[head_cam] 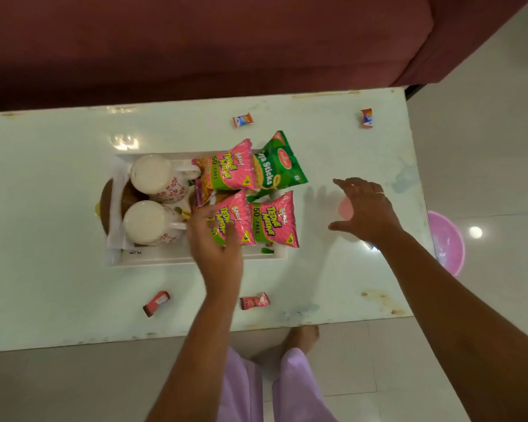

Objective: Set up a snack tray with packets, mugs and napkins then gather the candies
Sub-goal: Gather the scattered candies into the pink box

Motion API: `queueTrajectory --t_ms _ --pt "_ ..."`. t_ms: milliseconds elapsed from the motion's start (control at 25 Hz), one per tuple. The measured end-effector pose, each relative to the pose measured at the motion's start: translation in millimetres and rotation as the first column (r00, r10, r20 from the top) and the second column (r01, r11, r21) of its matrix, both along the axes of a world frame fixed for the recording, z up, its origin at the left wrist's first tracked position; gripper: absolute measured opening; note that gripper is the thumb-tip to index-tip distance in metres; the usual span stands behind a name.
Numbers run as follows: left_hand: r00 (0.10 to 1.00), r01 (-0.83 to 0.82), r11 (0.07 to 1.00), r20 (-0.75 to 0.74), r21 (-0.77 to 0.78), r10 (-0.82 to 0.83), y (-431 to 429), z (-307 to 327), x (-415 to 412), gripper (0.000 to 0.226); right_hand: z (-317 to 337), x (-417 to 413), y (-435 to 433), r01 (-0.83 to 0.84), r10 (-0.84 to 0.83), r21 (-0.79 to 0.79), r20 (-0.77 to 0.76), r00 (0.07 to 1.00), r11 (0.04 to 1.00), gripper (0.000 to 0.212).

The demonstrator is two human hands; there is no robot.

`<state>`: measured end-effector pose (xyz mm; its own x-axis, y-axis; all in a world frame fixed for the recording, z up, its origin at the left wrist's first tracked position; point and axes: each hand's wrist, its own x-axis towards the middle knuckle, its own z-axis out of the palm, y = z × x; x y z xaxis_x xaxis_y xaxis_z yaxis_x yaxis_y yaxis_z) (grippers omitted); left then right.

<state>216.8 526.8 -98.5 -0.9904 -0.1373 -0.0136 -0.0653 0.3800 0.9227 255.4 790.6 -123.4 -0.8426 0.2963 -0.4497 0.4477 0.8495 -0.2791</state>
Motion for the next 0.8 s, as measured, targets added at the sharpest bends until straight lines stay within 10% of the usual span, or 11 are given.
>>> queueTrajectory --t_ms 200,480,800 --pt "0.895 0.388 0.918 0.204 0.081 -0.396 75.6 -7.7 49.8 0.035 -12.7 11.0 10.2 -0.055 0.048 0.151 0.049 0.998 0.987 0.097" --pt "0.647 0.641 0.762 0.472 0.091 -0.600 92.1 -16.0 19.8 0.090 15.0 3.7 23.8 0.118 -0.106 -0.509 0.051 0.993 0.853 0.097" --pt "0.534 0.658 0.721 0.541 0.216 -0.650 115.6 -12.6 11.8 0.105 37.7 -3.3 35.1 0.061 0.071 -0.764 0.139 0.988 0.643 0.082"
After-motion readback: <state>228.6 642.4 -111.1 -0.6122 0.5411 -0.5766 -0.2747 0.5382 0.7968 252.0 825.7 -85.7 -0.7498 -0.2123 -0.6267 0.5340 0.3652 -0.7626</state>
